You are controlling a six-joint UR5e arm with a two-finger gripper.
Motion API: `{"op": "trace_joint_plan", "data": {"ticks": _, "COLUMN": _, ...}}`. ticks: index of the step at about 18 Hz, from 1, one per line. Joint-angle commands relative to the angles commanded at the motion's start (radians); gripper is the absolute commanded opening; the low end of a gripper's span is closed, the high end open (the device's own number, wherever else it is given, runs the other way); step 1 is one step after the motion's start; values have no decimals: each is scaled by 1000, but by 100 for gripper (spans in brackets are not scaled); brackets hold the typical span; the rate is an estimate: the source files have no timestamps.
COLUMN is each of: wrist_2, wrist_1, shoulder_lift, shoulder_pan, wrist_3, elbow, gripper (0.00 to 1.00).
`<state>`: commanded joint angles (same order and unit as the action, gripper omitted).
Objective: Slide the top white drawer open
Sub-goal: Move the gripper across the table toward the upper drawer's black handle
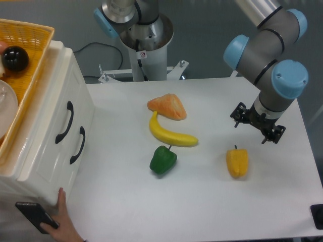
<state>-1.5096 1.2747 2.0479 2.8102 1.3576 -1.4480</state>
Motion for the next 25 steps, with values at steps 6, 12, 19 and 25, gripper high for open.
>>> {"op": "trace_joint_plan", "data": {"ticks": 6, "wrist_2": 14, "wrist_1": -60, "shoulder_lift": -17, "shoulder_pan": 11, "wrist_3": 0, "elbow": -58, "gripper": 100}}
{"op": "trace_joint_plan", "data": {"ticks": 12, "wrist_2": 5, "wrist_1": -61, "shoulder_lift": -26, "shoulder_pan": -17, "wrist_3": -102, "elbow": -43, "gripper": 100}}
{"op": "trace_joint_plan", "data": {"ticks": 19, "wrist_2": 9, "wrist_1": -43, "shoulder_lift": -57, "shoulder_pan": -93, "wrist_3": -293, "elbow": -20, "gripper": 100}}
{"op": "trace_joint_plan", "data": {"ticks": 25, "wrist_2": 156, "wrist_1": 28, "shoulder_lift": -133, "shoulder_pan": -147, "wrist_3": -424, "elbow": -60, "gripper": 100}}
